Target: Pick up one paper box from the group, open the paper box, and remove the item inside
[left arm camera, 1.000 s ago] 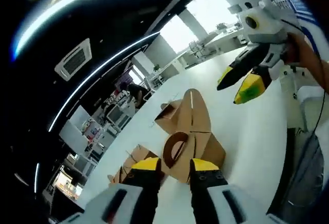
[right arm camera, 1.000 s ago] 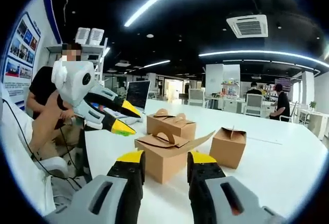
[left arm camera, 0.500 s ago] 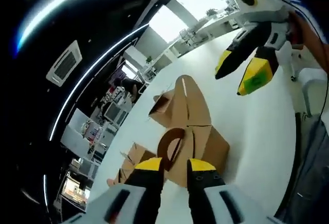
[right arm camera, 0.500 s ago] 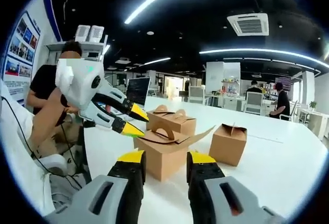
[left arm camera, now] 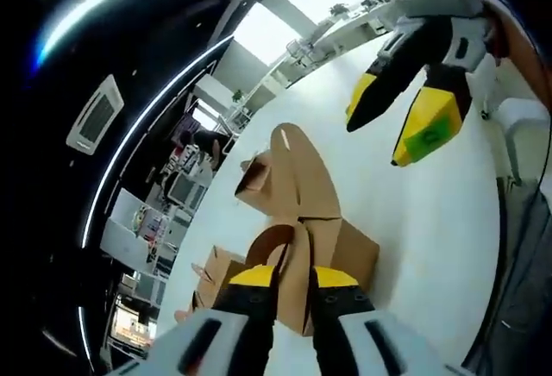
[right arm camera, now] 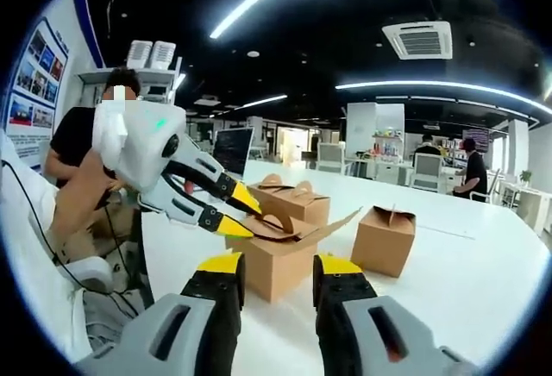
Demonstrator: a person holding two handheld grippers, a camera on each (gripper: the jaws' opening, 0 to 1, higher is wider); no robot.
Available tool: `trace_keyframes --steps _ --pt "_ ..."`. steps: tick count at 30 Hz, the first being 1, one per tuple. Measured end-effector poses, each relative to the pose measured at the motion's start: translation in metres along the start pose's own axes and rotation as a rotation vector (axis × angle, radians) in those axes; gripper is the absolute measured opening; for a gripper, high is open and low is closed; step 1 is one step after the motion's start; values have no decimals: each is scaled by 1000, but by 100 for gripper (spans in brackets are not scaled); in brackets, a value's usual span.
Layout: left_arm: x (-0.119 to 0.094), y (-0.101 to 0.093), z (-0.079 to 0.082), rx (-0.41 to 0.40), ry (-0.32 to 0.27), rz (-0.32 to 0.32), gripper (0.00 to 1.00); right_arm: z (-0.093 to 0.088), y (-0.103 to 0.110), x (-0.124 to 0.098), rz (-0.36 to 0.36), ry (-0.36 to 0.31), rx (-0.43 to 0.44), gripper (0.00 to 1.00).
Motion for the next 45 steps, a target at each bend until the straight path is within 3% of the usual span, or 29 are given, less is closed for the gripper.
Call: trace_keyframes --steps 7,9,14,22,38,45 --pt "3 -6 -1 32 41 -5 8 -2 0 1 3 6 -4 32" --pt "3 -7 1 47 47 19 7 -3 1 2 5 10 -5 32" --pt "9 -4 3 79 44 52 5 -7 -2 3 7 18 -6 32" --pt "6 -5 2 62 3 60 4 -12 -2 5 5 36 -18 32" --pt "-4 -3 -4 -85 -88 55 3 -17 3 8 19 51 -30 32" --pt "-1 10 -8 -115 -111 61 3 -18 5 8 23 56 -32 32"
Point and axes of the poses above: the point that each gripper's makers call its tool centre point, and the gripper's own axes: x roughly forward along the fingers, y roughly to its left, z roughly out of its top, the point moved 1 cm from there along -x, roughly backward along the fingers
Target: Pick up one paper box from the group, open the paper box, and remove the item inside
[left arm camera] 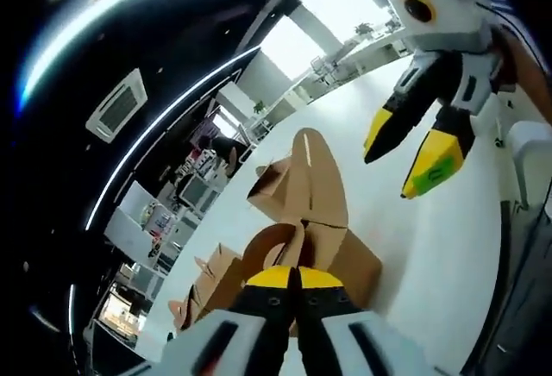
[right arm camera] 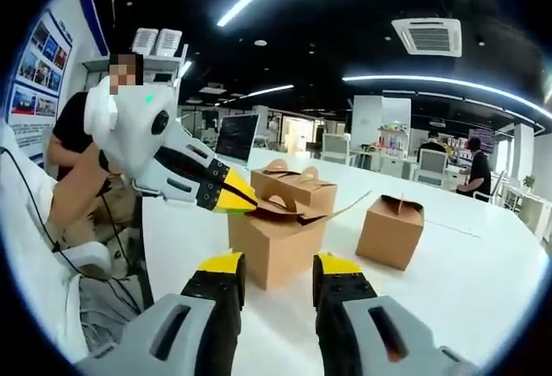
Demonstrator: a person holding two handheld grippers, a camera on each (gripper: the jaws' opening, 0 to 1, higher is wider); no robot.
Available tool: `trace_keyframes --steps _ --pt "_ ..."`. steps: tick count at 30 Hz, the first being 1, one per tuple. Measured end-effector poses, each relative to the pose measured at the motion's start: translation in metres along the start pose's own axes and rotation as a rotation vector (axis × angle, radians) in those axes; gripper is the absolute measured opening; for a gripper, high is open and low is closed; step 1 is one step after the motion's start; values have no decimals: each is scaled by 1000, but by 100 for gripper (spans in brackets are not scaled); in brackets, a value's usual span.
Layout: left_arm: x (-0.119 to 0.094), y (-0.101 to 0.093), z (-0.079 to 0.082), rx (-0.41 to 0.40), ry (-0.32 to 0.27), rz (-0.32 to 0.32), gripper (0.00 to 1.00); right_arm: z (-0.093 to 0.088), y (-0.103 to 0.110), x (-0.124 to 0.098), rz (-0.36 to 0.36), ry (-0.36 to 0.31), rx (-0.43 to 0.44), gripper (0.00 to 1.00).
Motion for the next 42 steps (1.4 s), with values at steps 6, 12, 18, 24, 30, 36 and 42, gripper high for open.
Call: trace_keyframes --steps 6,12,18,24,30,36,42 --pt "2 2 2 -34 -19 -4 3 -1 1 0 3 3 -1 32" --pt "-2 -1 4 -105 -44 -22 3 -2 2 1 6 5 0 32" --pt "-5 0 7 -198 -86 -37 3 -2 4 2 12 7 -3 32" --pt "-9 0 7 -290 -124 -67 3 -2 5 3 15 9 -5 32" --pt "-14 -9 4 -170 -94 -52 3 1 10 3 27 2 -10 32" --pt "-13 -9 1 109 -8 45 4 0 12 5 33 8 -14 32" --pt "-1 -9 2 252 31 90 9 -1 10 4 30 13 -17 32"
Point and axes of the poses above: the point that each gripper's makers call its tool centre point, and the gripper's own axes: x roughly forward along the fingers, y roughly to its left, z roughly out of its top, the point moved 1 cm from there along -x, roughly backward along the fingers
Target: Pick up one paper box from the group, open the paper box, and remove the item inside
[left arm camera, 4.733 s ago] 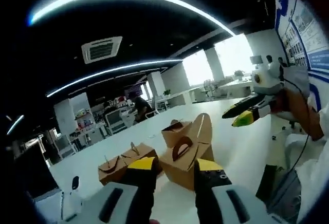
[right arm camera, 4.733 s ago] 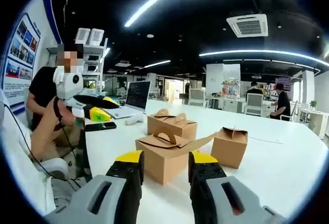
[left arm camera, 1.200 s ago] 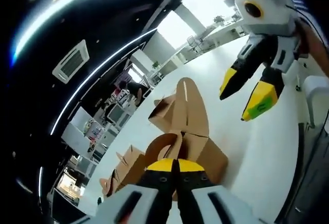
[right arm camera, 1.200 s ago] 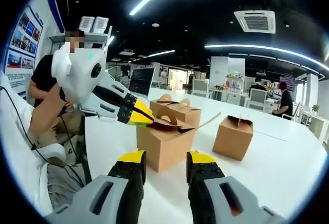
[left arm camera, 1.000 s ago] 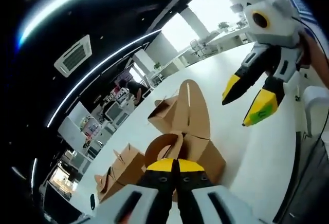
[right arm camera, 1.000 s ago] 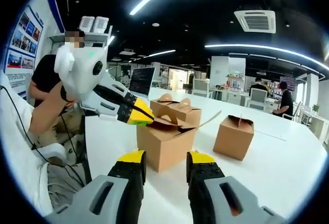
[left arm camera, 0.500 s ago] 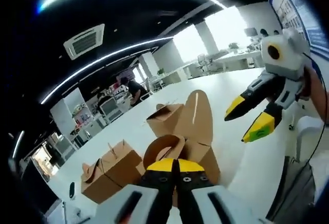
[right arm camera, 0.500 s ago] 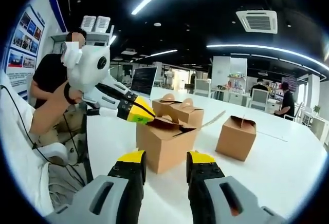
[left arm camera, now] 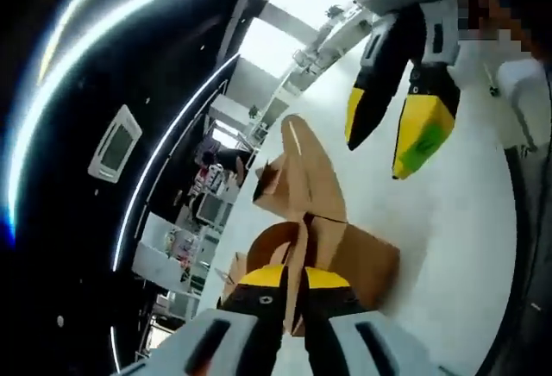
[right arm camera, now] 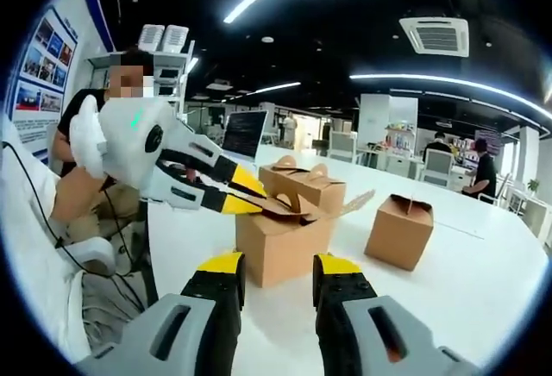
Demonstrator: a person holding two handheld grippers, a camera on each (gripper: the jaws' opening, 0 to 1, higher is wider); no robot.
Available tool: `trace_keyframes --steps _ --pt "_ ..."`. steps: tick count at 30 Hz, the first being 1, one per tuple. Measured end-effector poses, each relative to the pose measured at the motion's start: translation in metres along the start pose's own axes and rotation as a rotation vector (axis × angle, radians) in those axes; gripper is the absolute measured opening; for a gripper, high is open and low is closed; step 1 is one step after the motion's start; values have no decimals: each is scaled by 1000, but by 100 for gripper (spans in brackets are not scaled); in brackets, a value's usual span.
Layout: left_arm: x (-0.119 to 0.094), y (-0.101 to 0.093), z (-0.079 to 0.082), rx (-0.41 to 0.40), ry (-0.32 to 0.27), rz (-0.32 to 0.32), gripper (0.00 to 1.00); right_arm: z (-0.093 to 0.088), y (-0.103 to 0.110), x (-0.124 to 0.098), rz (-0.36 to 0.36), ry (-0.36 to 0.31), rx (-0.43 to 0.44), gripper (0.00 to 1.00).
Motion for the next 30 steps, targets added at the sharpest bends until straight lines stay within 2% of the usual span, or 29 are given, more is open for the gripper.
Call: trace_keyframes --steps 5,7,9,13,15,21,25,30 --pt "5 -1 8 13 -4 -5 9 -1 -1 -1 2 3 -3 32" --pt "8 1 9 -8 -5 -21 8 -1 0 -1 2 4 -4 32" --pt "6 -8 8 -57 2 -59 4 -1 0 -2 3 4 -5 32" --pt "7 -4 8 -109 -8 -57 3 -1 1 -1 6 2 -7 32" --pt "8 -3 12 -158 -38 -42 3 1 5 0 14 -8 -16 32" --pt "9 4 4 -162 -57 -28 3 14 18 7 38 -65 -39 32" --pt "-3 7 15 -183 -93 -21 2 15 23 12 51 -75 -37 32" --pt "-16 12 19 -194 -104 1 3 14 26 14 60 -68 -36 32"
Point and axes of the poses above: the point that each gripper's makers call its tool centre point, and the gripper's own axes: x roughly forward along the fingers, y roughly to its left, z roughly out of its top, the point moved 1 cm from there along -x, roughly backward along the fingers
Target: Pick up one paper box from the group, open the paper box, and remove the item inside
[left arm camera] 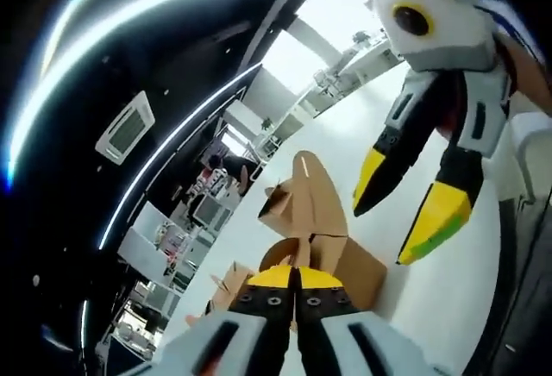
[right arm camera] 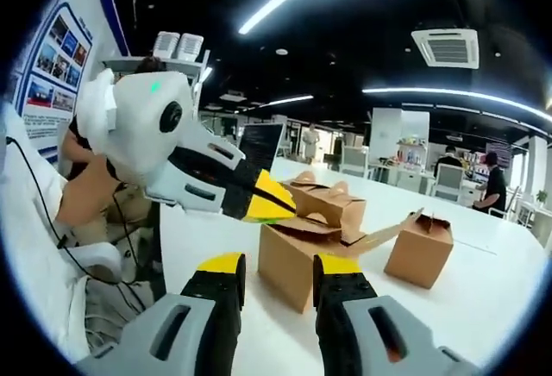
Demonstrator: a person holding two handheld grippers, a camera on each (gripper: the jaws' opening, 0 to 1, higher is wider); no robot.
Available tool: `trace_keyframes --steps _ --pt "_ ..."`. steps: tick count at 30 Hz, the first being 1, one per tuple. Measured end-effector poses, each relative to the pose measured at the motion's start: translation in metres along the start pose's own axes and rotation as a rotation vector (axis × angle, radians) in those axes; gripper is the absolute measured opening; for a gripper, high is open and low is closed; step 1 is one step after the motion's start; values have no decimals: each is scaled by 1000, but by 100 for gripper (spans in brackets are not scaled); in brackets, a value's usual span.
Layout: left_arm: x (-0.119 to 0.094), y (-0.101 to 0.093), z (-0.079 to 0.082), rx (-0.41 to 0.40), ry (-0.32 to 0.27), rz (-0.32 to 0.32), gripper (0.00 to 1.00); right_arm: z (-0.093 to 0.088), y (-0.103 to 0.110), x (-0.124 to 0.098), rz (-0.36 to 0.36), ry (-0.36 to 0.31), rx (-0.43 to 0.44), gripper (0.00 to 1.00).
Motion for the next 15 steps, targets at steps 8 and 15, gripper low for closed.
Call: trace_keyframes --steps 8,15 --pt "7 -7 4 58 2 -1 4 -2 -1 -1 -3 9 1 32" --pt "20 -18 10 42 17 -23 18 -5 -7 -3 -11 15 10 32"
Point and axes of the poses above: the point that each gripper's makers call its tool centre point, and the gripper's own axes: x roughly forward along the fingers, y roughly to its left, z roughly out of its top, the point moved 1 cm from there along -x, roughly backward along the fingers
